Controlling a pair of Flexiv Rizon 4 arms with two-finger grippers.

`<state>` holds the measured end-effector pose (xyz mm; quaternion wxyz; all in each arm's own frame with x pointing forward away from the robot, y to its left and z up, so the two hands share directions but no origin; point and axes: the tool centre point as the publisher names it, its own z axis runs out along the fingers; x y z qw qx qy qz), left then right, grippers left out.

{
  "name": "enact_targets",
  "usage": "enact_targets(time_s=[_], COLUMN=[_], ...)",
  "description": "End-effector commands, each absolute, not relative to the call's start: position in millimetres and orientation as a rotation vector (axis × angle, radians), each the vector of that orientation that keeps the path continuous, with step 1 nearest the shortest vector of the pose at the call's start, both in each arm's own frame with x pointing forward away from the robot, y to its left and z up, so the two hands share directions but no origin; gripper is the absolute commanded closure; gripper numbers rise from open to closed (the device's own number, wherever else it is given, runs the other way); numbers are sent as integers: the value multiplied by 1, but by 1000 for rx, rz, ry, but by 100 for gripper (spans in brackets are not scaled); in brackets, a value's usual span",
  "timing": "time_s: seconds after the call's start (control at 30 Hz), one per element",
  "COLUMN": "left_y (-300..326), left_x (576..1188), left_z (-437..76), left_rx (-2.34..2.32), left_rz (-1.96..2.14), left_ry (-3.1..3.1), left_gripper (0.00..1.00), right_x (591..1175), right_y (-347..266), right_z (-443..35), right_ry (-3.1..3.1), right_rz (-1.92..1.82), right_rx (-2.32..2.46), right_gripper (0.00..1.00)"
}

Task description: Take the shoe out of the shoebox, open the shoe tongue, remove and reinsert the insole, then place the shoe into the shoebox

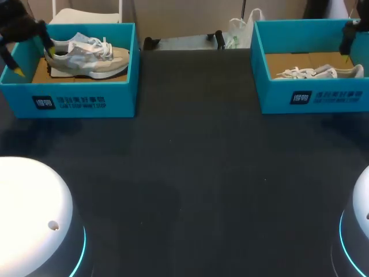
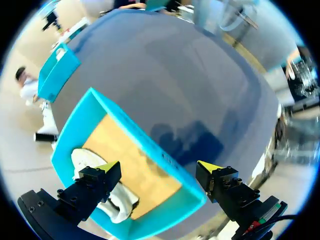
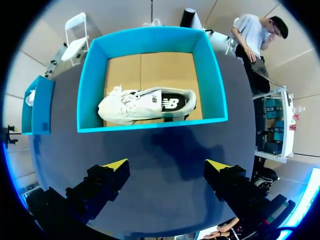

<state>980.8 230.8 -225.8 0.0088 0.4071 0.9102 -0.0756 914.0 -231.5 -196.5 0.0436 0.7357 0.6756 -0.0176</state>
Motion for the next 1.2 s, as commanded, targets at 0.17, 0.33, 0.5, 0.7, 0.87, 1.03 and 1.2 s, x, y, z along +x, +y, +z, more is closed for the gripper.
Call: enact_targets(time_s=[0.17,0.33,0.5,0.7,0.87,1.03,1.2], left_y=[275,279,279,279,279,279,298], left_x=[1033,1042,1042,1042,1042,1042,1072], left_z=[-218,-217,-217,-217,-217,-217,-225], left_rx=[1315,1244,1244,1244,1244,1244,1492], left_rz=[-354,-385,-385,-385,-385,-385,-368], left_ry=[2865,2920,2920,2920,2920,2920,2692], left_gripper=[0,0,0,0,0,0,0], right_x=[913,913,913,913,913,913,913], right_y=[-231,-231,-231,-231,-231,-231,-231], right_z=[-197,-197,-197,-197,-197,-197,-197], right_ry=[2062,2062,2062,2062,2062,2062,2062], right_rz=[-53,-53,-53,-53,-53,-53,-53], right_rx=[2249,2249,2249,2249,2249,2249,2249], right_gripper=[0,0,0,0,0,0,0])
